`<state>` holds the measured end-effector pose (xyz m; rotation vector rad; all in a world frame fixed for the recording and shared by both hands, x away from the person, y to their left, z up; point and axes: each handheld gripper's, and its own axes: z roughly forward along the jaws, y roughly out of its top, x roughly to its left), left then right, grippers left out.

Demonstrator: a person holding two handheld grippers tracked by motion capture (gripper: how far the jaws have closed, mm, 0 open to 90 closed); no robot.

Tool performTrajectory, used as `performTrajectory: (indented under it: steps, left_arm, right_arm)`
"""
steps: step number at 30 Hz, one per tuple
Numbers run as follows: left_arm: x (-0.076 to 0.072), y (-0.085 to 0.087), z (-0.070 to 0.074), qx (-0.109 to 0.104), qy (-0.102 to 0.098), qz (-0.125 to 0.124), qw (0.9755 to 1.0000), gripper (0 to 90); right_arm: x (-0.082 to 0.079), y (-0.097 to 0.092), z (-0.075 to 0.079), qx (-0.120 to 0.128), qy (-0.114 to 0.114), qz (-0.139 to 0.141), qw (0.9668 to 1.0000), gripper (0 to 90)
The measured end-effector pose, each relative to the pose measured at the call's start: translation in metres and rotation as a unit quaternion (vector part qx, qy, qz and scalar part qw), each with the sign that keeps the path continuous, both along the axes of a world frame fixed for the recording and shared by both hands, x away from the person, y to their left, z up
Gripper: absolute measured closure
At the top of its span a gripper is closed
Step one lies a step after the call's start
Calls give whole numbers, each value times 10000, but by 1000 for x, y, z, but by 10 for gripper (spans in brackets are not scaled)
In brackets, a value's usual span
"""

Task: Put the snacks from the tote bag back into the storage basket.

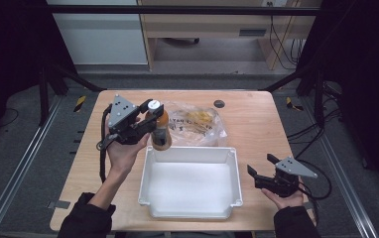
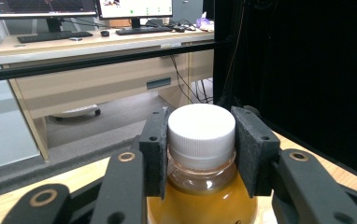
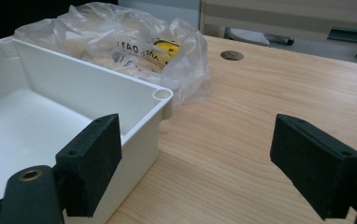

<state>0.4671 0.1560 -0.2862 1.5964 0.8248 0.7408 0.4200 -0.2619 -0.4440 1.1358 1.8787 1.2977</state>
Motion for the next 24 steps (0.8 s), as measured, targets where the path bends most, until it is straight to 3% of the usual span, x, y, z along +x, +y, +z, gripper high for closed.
performTrajectory:
  steps: [10, 24]
  left_arm:
    - [-12, 1, -9, 13, -18, -61, 10000, 589]
    - [-22, 5, -32, 65, 191, -134, 9997, 589]
  right_arm:
    - [0, 0, 0, -7, 1, 1, 10000, 167]
    - [0, 0, 0, -15, 2, -3, 10000, 168]
